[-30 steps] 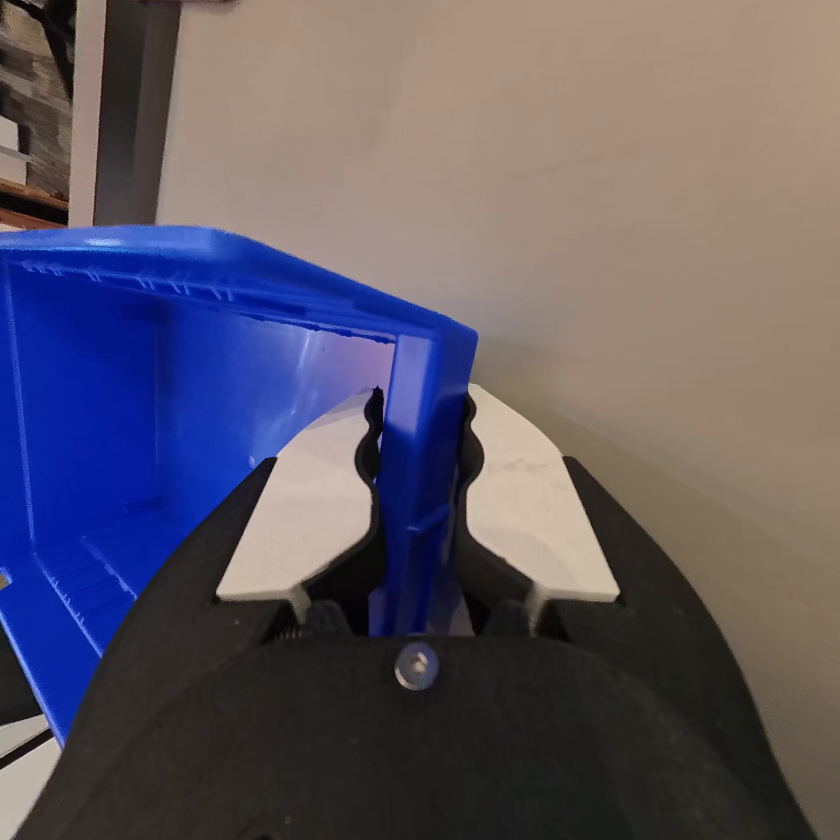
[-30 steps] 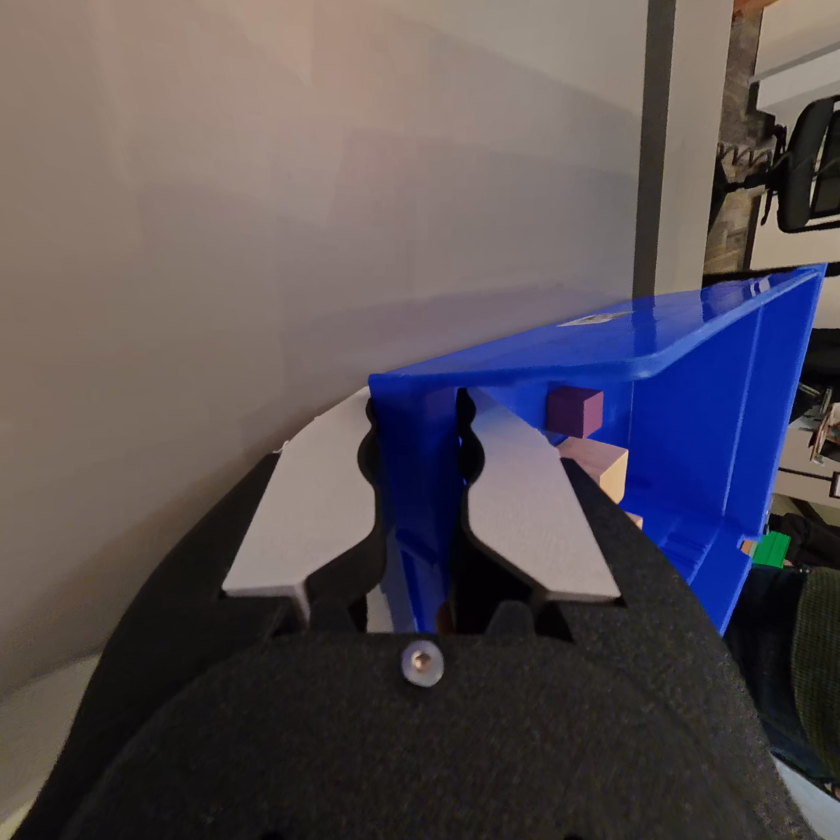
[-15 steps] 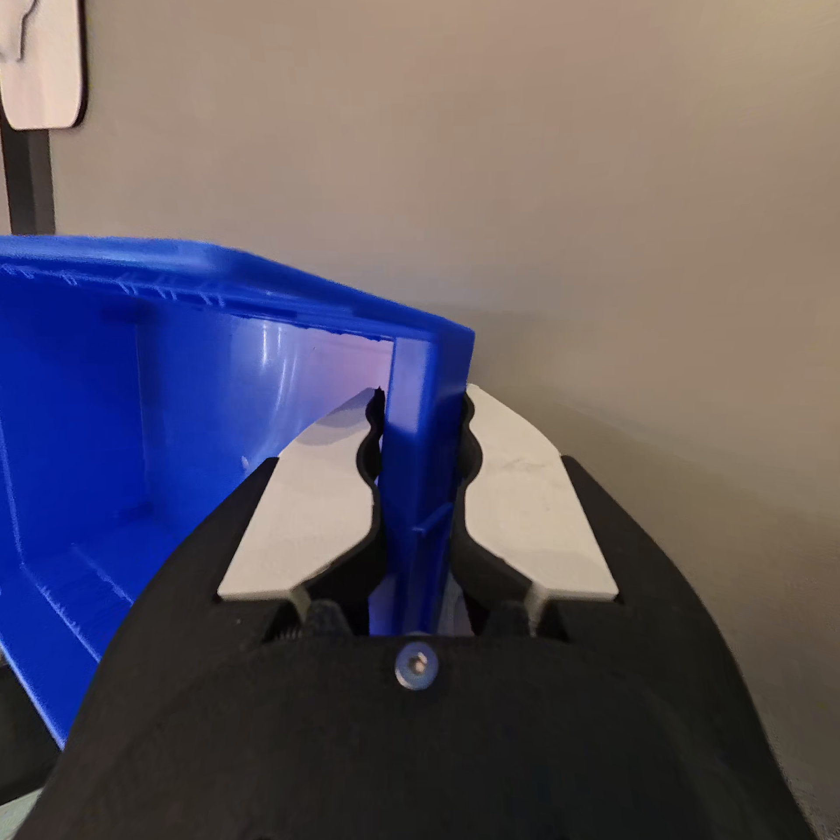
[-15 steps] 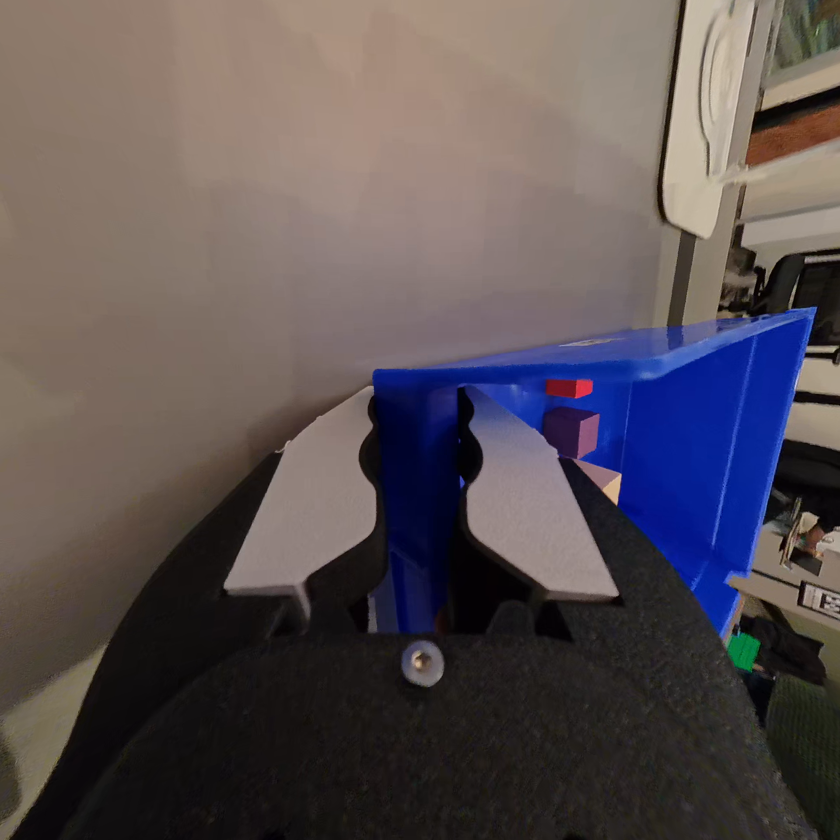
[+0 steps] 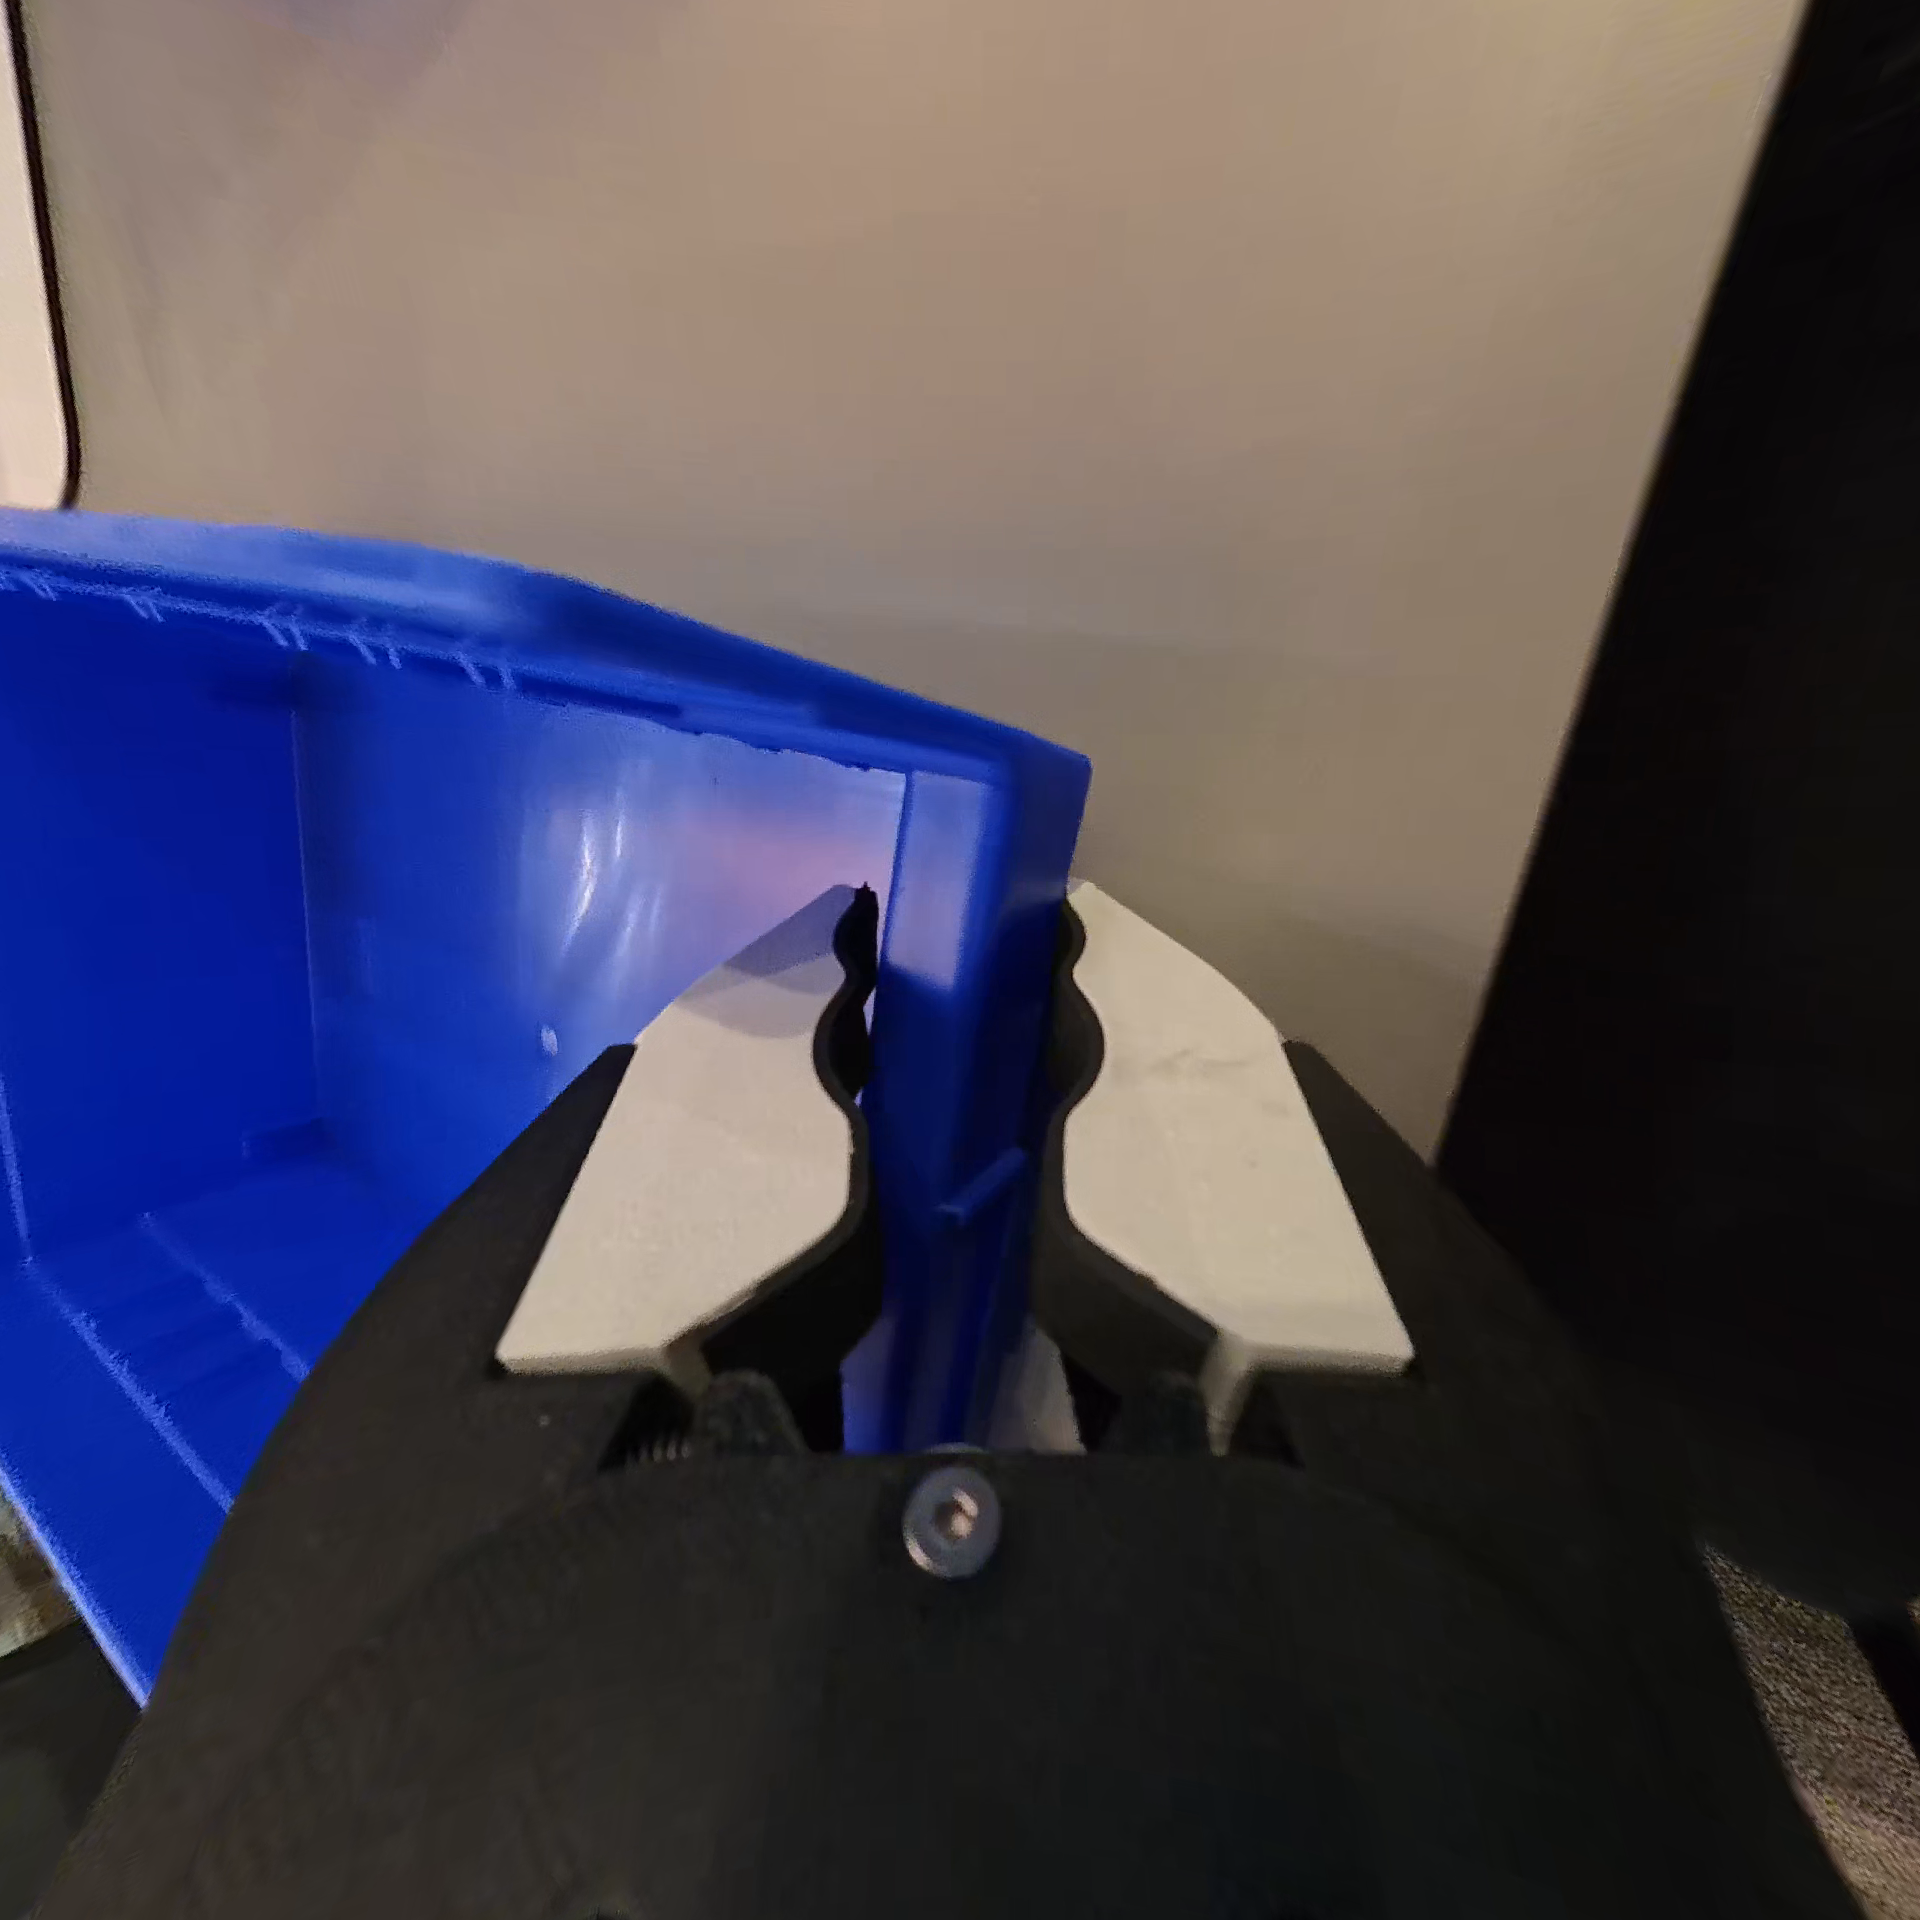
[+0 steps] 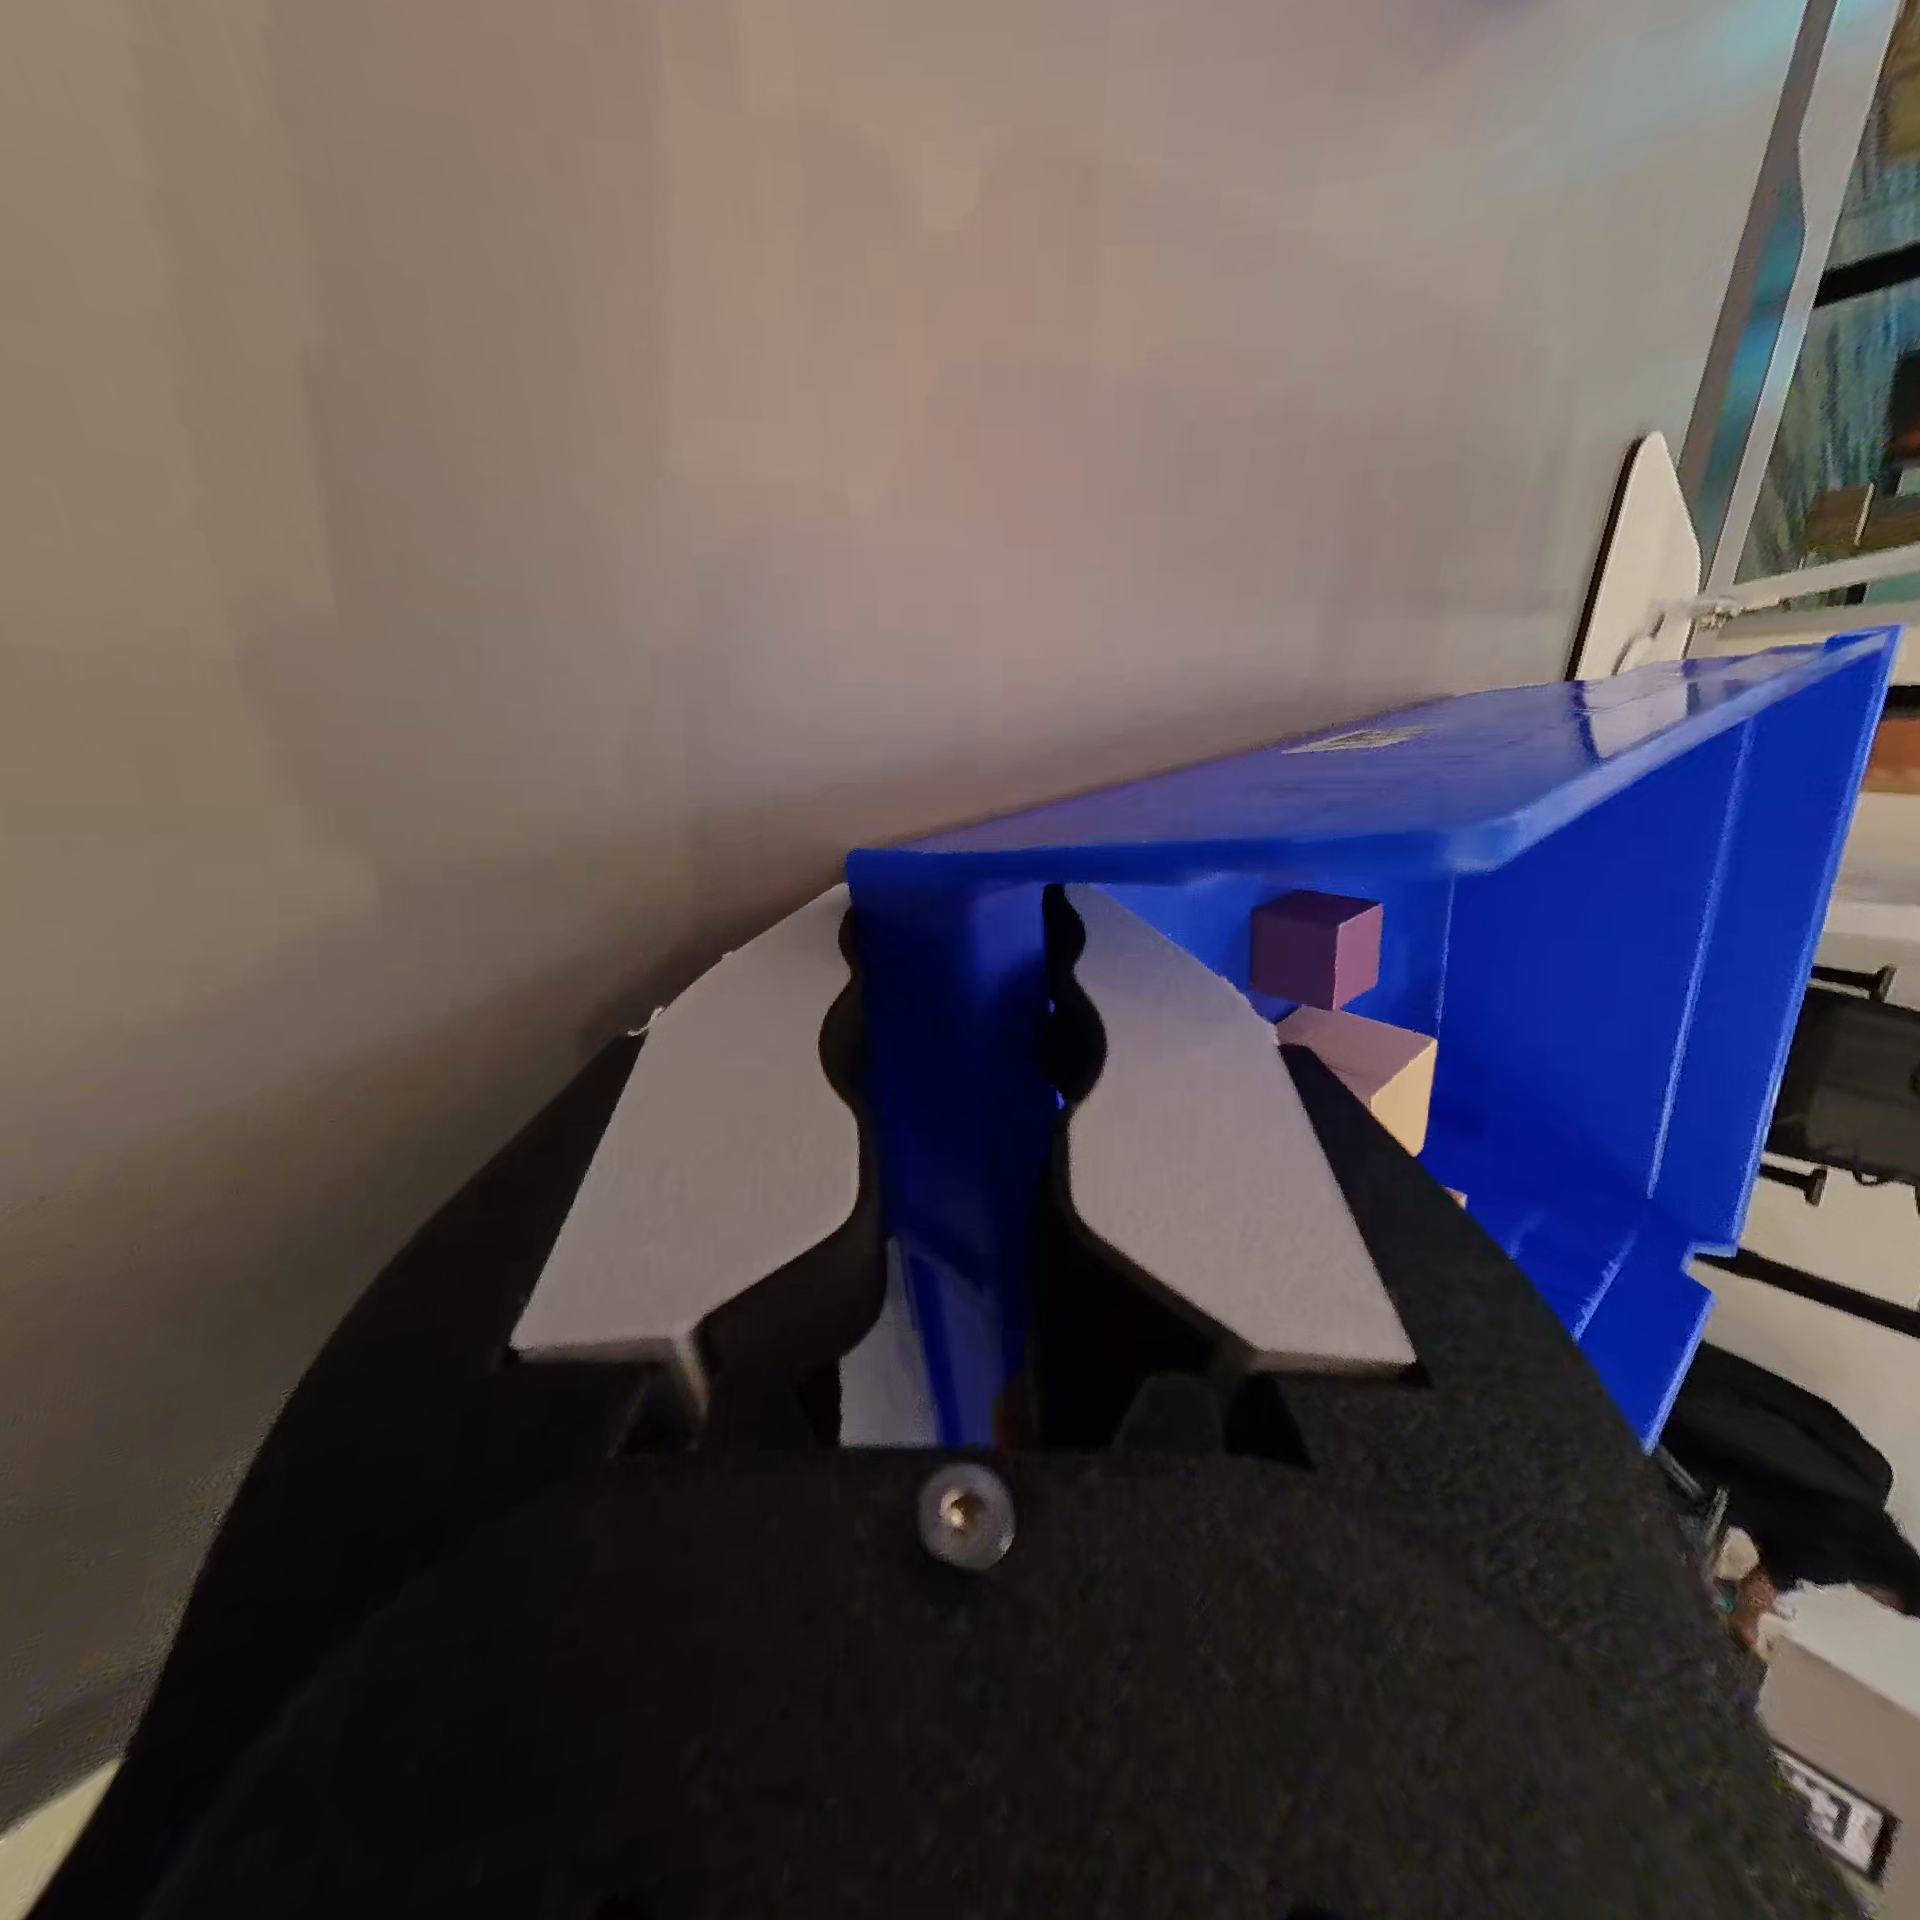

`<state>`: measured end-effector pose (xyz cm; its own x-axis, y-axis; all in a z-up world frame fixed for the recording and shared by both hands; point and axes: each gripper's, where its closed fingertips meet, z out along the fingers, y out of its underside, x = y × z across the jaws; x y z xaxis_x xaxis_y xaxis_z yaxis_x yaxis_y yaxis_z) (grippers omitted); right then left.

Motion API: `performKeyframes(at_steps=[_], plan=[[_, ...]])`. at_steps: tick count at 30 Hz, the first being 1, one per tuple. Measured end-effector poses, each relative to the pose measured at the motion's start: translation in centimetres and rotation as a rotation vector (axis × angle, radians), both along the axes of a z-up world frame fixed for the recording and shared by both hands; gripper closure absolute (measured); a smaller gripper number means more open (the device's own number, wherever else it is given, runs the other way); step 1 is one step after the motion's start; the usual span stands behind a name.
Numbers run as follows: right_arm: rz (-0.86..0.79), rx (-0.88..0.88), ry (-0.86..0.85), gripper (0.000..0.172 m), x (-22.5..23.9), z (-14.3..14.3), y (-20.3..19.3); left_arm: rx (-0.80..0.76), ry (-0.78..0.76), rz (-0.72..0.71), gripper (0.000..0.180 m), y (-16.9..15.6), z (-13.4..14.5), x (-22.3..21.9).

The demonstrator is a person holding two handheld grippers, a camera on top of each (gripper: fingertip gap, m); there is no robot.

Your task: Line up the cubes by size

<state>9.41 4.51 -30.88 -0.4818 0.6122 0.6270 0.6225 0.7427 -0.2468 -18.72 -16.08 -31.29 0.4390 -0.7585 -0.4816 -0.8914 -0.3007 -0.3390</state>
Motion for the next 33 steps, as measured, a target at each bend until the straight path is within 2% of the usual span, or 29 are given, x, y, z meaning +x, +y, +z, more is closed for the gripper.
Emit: performKeyframes(at_steps=[7,18,33], plan=[[0.138,-0.015,-0.009,0.140,-1.2,0.0,0.0,-0.038,0.007,-0.122,0.148,-2.9,-0.1,1.7],[0.334,0.010,-0.123,0.141,-2.9,-0.2,1.8,-0.120,0.080,-0.274,0.149,-6.6,-0.2,3.0],[0.545,0.029,-0.138,0.141,-10.9,-0.3,2.7,-0.147,0.113,-0.426,0.150,-10.6,-0.3,5.8]])
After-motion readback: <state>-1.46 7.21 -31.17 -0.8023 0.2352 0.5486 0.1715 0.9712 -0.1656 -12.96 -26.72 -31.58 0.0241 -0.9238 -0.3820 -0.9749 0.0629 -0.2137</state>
